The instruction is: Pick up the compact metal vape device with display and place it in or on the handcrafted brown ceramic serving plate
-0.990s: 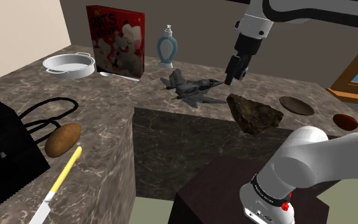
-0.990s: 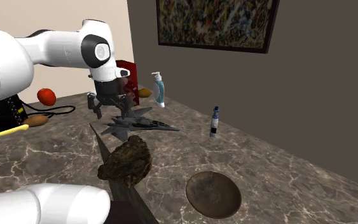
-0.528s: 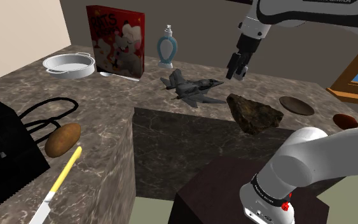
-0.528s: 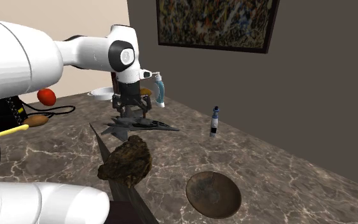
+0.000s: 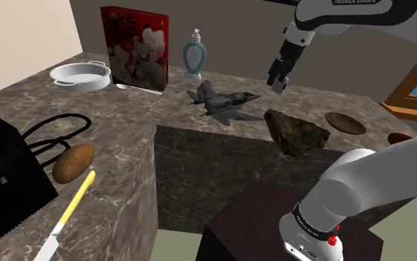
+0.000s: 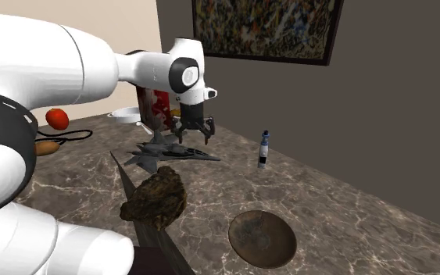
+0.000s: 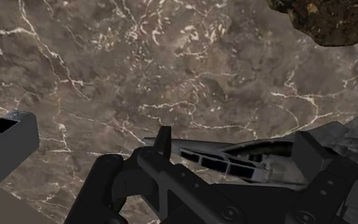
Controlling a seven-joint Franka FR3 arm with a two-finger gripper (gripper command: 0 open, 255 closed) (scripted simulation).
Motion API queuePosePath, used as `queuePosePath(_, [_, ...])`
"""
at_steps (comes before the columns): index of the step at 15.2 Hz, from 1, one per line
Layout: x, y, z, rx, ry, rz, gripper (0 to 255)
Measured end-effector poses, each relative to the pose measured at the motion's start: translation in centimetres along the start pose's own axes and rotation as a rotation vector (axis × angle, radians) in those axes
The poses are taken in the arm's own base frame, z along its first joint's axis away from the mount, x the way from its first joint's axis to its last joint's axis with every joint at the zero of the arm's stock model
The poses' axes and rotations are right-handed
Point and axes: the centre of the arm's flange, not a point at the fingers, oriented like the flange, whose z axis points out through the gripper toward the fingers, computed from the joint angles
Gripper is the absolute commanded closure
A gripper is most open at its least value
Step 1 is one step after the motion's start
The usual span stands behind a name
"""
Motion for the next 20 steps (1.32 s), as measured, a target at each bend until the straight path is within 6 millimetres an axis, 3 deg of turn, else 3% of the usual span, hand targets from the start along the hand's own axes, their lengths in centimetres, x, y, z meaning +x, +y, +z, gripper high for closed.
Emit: queuePosePath(20, [4.8,24.8,2.9,-0.032,0.116,0.156,0])
